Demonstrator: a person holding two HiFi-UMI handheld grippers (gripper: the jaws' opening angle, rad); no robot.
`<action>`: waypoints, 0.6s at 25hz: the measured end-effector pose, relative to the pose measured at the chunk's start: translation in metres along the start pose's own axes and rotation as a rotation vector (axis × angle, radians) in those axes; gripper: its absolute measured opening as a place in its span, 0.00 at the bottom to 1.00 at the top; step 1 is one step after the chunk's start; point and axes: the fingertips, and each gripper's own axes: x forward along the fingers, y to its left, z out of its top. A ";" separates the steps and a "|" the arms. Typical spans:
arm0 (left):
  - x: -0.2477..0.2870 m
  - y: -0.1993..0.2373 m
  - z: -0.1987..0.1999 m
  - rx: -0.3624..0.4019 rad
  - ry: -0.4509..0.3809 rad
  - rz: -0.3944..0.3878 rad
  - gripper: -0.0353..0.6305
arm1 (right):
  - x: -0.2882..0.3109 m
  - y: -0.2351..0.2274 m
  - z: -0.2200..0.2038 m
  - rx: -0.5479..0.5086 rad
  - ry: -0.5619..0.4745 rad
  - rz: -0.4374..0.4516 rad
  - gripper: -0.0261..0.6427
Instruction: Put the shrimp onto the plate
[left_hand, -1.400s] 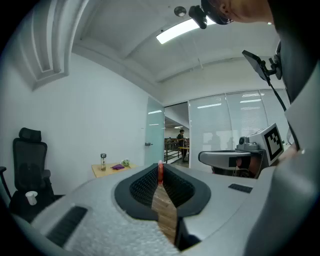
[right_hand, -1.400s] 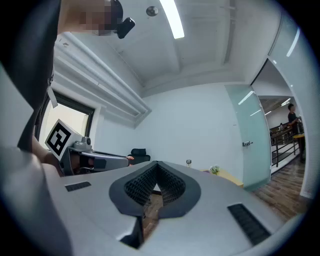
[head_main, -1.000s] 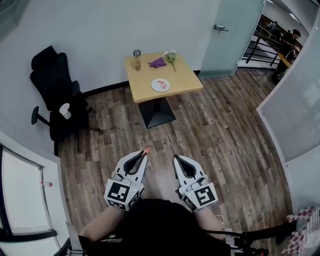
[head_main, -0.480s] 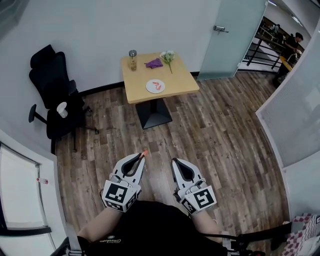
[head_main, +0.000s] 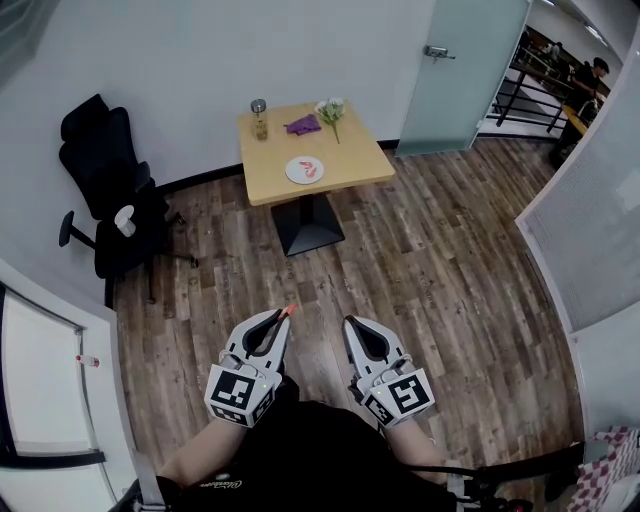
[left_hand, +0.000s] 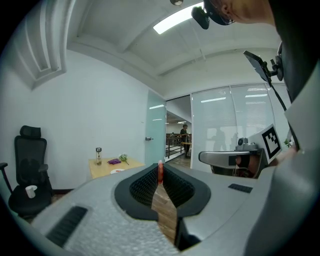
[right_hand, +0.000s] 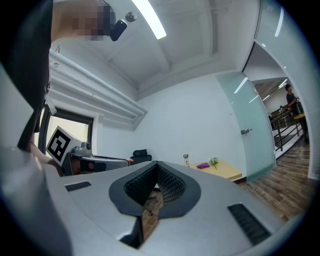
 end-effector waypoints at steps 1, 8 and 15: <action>0.001 0.000 -0.001 -0.003 0.001 0.003 0.10 | 0.001 0.000 -0.001 -0.003 0.004 0.004 0.04; 0.010 0.014 -0.007 -0.027 0.006 0.009 0.10 | 0.015 -0.001 -0.007 -0.015 0.036 0.017 0.04; 0.034 0.032 -0.014 -0.039 0.015 -0.016 0.10 | 0.041 -0.013 -0.018 -0.016 0.065 0.012 0.04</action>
